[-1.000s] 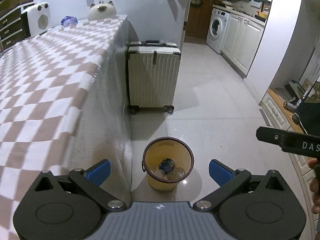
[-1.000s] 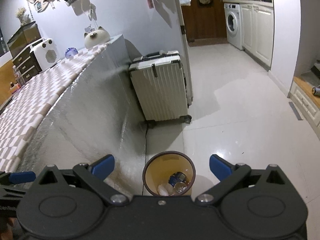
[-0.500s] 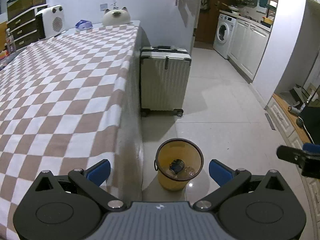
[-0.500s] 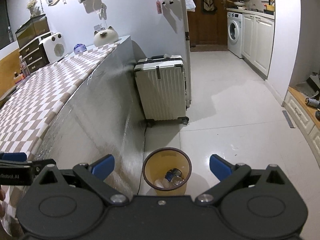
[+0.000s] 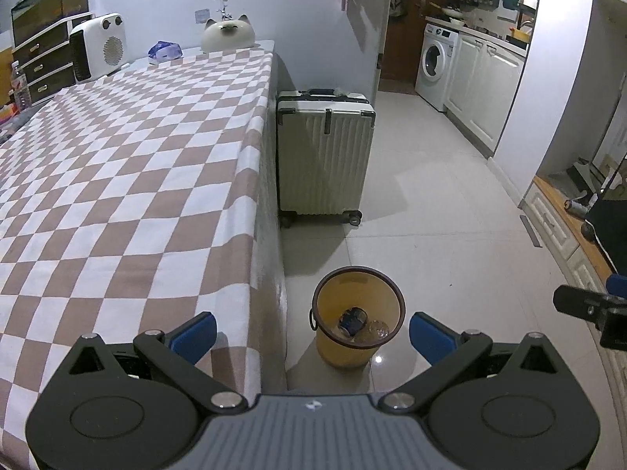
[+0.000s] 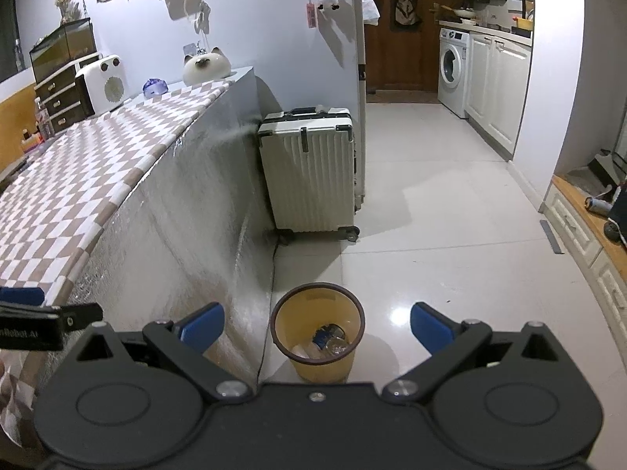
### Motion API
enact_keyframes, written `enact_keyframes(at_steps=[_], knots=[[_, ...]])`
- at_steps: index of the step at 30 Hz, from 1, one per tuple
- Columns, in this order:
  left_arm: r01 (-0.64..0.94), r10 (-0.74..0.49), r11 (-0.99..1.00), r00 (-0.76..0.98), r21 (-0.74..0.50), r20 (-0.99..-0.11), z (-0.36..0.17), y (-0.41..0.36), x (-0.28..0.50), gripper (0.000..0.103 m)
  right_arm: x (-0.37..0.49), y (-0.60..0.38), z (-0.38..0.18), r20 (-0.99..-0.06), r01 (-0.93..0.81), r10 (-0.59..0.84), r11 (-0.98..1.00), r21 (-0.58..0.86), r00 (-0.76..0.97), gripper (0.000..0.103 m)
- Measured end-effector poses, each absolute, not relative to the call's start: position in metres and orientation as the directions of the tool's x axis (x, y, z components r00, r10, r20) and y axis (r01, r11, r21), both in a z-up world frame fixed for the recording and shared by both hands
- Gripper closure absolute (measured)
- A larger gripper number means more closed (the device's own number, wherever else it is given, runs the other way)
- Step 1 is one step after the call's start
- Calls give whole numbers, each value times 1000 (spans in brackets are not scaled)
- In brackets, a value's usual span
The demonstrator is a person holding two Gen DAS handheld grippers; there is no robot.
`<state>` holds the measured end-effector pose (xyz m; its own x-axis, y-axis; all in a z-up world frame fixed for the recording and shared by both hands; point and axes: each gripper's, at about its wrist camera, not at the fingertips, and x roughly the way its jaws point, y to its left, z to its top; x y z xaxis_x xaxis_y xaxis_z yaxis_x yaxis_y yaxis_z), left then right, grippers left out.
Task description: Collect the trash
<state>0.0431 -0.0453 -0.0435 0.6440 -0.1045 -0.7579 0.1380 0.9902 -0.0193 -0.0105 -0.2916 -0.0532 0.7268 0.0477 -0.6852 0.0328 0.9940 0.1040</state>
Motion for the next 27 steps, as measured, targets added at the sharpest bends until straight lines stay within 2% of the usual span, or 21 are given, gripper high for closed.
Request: enact_keyframes(at_steps=[27], knots=[[133, -95, 991, 649, -10, -755, -45, -37, 44, 0, -4, -279, -59, -708, 60, 12, 995, 77, 706, 1]])
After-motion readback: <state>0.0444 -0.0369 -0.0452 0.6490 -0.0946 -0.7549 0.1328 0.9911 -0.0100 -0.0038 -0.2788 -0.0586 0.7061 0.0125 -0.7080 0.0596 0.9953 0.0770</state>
